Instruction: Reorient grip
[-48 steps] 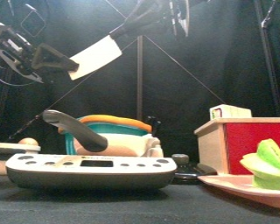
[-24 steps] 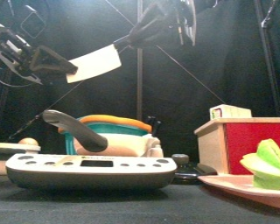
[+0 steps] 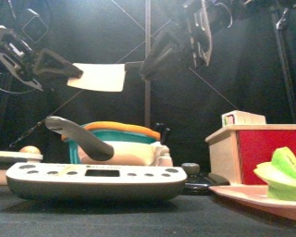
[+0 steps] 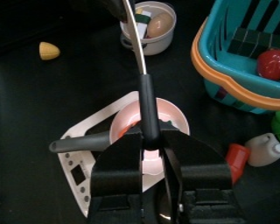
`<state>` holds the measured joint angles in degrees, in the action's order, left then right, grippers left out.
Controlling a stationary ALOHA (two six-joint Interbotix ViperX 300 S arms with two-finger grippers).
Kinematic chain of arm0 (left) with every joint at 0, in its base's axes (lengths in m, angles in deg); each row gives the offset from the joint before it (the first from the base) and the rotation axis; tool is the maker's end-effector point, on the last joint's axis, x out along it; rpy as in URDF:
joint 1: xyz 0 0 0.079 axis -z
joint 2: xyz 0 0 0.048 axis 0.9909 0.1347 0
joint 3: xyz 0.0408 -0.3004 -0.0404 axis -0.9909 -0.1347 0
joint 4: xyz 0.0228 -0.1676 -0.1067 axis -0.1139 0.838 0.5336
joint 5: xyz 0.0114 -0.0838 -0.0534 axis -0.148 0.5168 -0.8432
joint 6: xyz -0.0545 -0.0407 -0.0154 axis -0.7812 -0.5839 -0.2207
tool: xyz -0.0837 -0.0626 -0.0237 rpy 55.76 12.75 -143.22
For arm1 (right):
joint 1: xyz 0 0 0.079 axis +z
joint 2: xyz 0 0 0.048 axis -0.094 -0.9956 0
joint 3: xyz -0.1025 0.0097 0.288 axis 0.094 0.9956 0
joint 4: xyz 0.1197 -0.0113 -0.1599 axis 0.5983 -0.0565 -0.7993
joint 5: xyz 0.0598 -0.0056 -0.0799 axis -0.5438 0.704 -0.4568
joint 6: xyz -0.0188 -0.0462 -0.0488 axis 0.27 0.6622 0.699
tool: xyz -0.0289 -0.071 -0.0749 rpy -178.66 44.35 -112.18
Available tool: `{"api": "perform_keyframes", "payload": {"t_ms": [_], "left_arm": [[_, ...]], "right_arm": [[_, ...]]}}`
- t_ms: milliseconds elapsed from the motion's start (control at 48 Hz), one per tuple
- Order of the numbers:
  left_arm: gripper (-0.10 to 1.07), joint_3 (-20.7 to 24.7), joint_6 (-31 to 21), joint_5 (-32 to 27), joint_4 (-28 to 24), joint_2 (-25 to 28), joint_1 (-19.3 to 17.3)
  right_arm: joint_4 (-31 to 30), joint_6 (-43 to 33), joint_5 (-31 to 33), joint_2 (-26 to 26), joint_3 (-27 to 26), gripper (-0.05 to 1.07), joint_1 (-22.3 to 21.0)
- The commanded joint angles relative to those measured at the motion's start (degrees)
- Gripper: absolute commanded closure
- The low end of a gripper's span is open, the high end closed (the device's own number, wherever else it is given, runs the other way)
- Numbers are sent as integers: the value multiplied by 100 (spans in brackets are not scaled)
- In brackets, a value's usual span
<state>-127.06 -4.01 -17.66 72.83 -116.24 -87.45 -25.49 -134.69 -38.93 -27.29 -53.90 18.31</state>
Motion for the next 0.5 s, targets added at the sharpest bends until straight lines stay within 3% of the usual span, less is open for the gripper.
{"api": "perform_keyframes", "payload": {"t_ms": [0,229,479], "left_arm": [[62,53,0,176,-53,-26,26],[62,105,0,185,-290,-18,299],[62,62,0,158,-290,-18,316]], "right_arm": [[-26,18,26,35,-70,64,-97],[-9,18,-26,-9,-132,64,-193],[79,18,-53,9,-141,64,-185]]}}
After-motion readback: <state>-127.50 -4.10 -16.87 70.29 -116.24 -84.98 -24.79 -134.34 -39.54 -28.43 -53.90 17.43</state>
